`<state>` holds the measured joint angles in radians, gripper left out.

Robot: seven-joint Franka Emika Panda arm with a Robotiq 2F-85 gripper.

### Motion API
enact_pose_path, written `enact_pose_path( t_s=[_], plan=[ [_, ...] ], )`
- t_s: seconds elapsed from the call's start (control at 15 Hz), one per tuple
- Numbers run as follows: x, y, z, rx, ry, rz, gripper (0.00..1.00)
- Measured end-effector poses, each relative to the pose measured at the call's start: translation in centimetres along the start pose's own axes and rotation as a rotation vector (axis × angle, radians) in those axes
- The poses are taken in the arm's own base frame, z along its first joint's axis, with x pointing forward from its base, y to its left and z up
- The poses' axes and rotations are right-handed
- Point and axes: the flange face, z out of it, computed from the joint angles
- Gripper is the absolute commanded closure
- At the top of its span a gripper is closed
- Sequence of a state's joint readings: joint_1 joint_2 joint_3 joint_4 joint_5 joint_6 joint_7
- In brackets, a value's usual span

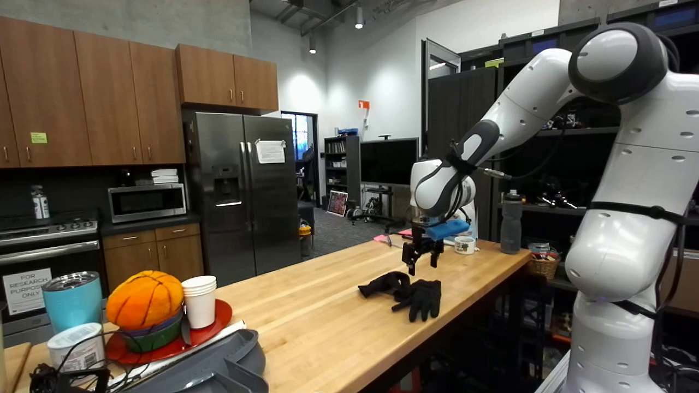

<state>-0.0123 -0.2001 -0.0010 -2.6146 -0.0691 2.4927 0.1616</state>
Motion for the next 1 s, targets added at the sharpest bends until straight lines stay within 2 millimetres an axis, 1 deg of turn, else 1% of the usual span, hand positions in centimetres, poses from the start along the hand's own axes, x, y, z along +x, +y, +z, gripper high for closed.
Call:
enact_pose_path(
  t_s=[0.33, 0.73, 1.0],
  plan=[
    [0.4, 0.6, -0.3, 0.005, 0.028, 0.010, 0.00],
    [0.8, 0.0, -0.6, 0.006, 0.042, -0.016, 0.00],
    [1.3, -0.4, -0.2, 0.005, 0.033, -0.022, 0.00]
  ],
)
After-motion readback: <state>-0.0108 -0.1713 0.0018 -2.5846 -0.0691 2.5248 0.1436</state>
